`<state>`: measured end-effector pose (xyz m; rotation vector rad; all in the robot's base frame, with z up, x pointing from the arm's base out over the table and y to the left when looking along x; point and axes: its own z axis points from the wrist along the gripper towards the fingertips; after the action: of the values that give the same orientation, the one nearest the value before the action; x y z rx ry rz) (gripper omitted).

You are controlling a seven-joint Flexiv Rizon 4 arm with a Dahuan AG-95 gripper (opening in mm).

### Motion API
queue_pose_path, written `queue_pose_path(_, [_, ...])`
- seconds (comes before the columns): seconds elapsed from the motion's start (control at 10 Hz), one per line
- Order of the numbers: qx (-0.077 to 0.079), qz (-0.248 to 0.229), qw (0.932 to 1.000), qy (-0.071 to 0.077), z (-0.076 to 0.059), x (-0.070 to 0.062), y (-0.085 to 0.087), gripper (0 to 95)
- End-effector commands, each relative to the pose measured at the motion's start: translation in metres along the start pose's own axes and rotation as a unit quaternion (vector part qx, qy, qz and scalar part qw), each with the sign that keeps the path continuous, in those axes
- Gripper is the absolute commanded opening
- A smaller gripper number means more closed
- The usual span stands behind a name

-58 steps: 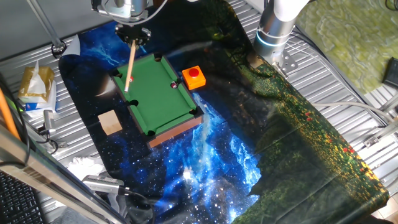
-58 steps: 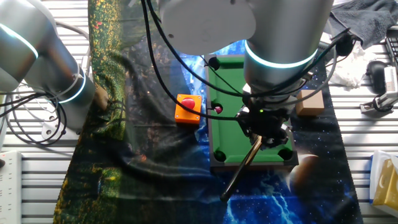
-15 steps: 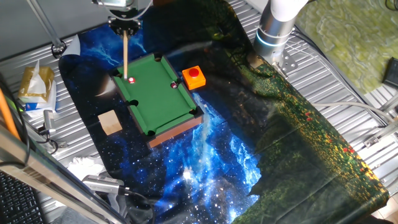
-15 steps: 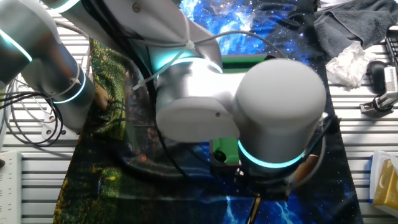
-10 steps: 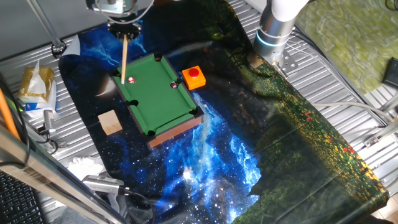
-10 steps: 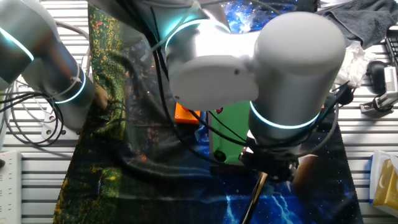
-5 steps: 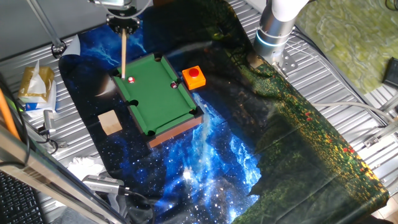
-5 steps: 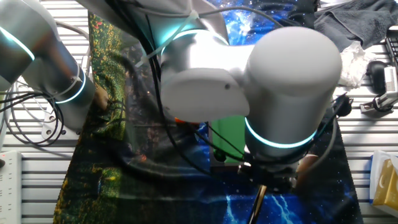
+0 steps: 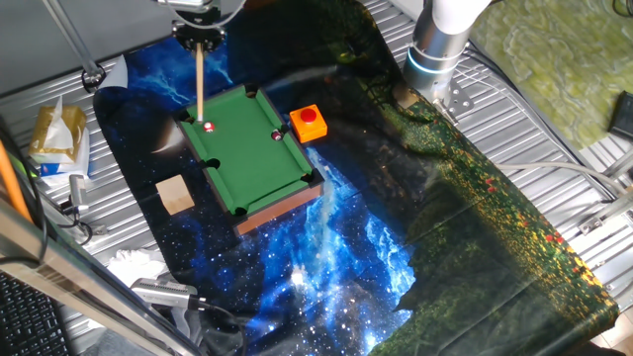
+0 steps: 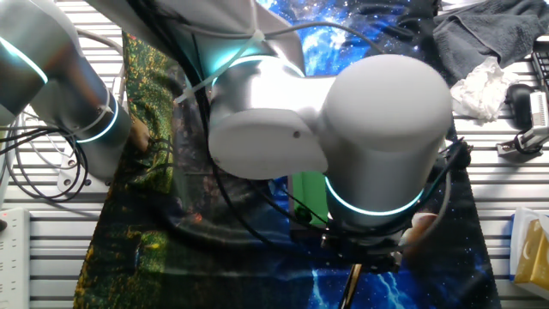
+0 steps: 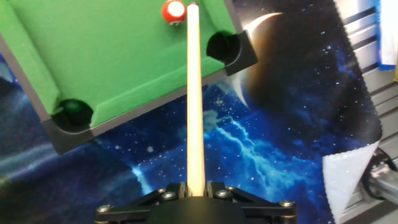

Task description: Hit the pool ball

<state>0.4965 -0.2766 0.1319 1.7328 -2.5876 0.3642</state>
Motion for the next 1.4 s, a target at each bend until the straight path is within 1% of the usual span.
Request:
queue_pose_path(0.1, [0.004, 0.003, 1.0, -0.001, 0.003, 0.002, 0.004, 0.0])
queue_pose_path(0.6, [0.006, -0.002, 1.0, -0.004, 0.006, 0.01, 0.004, 0.0])
queue_pose_path(0.7, [0.009, -0.007, 0.9999, -0.006, 0.009, 0.013, 0.004, 0.0])
queue_pose_path(1.0, [0.012, -0.011, 0.9999, -0.006, 0.015, 0.015, 0.005, 0.0])
queue_pose_path(1.2, [0.012, -0.007, 0.9999, -0.007, 0.017, 0.015, 0.007, 0.0])
queue_pose_path(1.4, [0.008, 0.008, 0.9999, -0.013, 0.019, 0.006, 0.011, 0.0])
